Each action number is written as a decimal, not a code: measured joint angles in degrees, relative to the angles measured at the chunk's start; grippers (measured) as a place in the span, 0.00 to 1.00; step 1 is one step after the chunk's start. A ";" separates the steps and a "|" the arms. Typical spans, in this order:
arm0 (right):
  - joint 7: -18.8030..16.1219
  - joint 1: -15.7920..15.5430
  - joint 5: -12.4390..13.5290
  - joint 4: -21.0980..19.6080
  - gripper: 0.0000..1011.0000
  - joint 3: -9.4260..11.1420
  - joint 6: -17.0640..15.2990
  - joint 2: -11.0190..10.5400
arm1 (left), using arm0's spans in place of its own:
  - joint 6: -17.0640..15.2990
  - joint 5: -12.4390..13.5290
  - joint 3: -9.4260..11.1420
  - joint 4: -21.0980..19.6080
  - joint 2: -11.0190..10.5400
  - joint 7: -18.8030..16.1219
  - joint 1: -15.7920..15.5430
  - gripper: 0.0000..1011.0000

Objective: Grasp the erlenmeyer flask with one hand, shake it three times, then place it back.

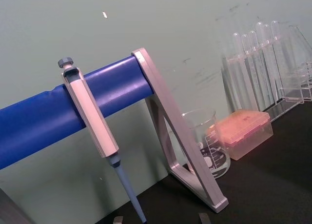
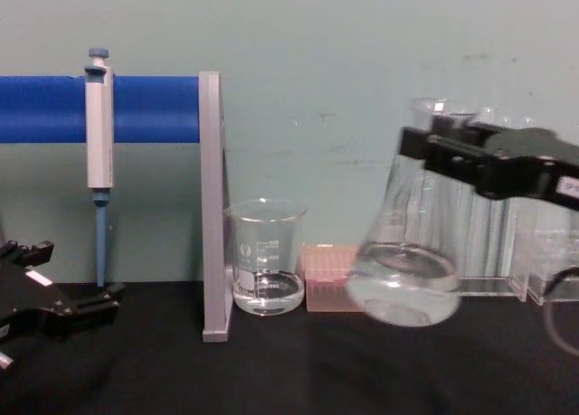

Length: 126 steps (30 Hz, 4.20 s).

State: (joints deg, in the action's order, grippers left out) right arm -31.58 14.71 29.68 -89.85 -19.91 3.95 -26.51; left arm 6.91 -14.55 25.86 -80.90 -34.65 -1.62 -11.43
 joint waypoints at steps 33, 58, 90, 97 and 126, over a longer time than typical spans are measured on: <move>-5.00 5.87 2.16 0.69 0.44 -10.72 0.18 1.15 | 0.00 0.00 0.00 0.00 0.00 0.00 0.00 0.99; 8.95 -9.29 2.53 -7.12 0.44 7.57 1.78 -7.15 | 0.00 0.00 0.00 0.00 0.00 0.00 0.00 0.99; -3.15 0.12 1.69 -2.85 0.44 -4.10 -0.76 -0.54 | 0.00 0.00 0.00 0.00 0.00 0.00 0.00 0.99; -5.40 2.19 2.40 -2.00 0.44 -7.49 -0.92 0.36 | 0.00 0.00 0.00 0.00 0.00 0.00 0.00 0.99; -5.48 4.58 4.40 -0.90 0.44 -10.78 -0.36 -0.18 | 0.00 0.00 0.00 0.00 0.00 0.00 0.00 0.99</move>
State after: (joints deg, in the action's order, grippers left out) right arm -37.06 19.29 34.08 -90.75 -30.69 3.59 -26.70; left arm 6.91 -14.55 25.86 -80.90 -34.64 -1.62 -11.43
